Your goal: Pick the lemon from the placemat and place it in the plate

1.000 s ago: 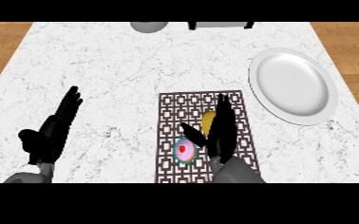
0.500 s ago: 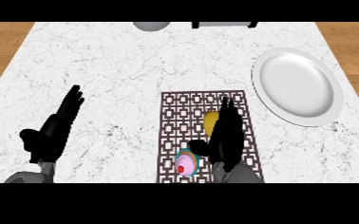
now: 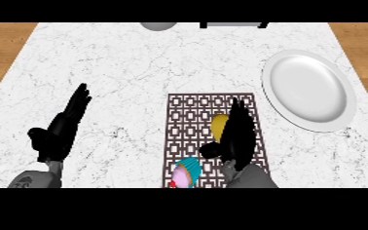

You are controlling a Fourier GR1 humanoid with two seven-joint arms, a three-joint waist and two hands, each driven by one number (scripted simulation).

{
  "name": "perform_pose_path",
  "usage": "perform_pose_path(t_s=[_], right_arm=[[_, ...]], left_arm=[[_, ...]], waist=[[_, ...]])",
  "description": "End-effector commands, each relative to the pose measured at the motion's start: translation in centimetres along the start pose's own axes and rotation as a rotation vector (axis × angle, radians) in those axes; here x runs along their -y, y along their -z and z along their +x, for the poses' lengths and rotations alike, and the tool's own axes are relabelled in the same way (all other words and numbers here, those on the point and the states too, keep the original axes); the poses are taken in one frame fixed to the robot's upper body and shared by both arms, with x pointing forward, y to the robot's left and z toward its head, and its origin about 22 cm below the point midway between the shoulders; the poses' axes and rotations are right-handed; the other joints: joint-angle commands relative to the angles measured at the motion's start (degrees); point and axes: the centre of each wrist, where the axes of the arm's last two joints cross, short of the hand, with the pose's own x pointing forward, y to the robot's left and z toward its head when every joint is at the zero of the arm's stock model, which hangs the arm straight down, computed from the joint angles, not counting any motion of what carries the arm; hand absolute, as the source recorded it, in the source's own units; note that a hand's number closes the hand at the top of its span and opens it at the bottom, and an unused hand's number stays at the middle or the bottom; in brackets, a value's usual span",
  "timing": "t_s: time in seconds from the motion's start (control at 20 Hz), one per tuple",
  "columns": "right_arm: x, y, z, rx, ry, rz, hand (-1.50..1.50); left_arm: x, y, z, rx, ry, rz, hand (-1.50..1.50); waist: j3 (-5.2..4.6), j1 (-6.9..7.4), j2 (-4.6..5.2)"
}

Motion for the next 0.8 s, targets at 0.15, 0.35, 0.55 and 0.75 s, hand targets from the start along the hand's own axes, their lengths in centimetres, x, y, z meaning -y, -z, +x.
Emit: perform_pose_path(t_s=[0.15,0.35,0.55,0.75], right_arm=[[-1.1,1.4,-0.3,-0.174,-0.09,0.006,-1.5],[-0.6,2.1,-0.3,-0.145,-0.06,0.046,-1.5],[-0.4,3.7,-0.7,-0.068,-0.092,0.103,1.5],[-1.8,3.8,0.3,-0.049,-0.08,0.092,1.5]], left_arm=[[-2.3,0.3,0.8,0.005,-0.002,-0.003,0.0],[0.5,-0.2,-1.2,0.001,-0.015,-0.014,0.0],[-1.5,-1.0,-1.4,-0.003,0.008,-0.002,0.0],[-1.0,0.9,0.8,0.003,-0.01,-0.01,0.0]], waist=[[0.03,0.41,0.1],[0.02,0.18,0.12],[0.02,0.24,0.1],[0.04,0.43,0.11]])
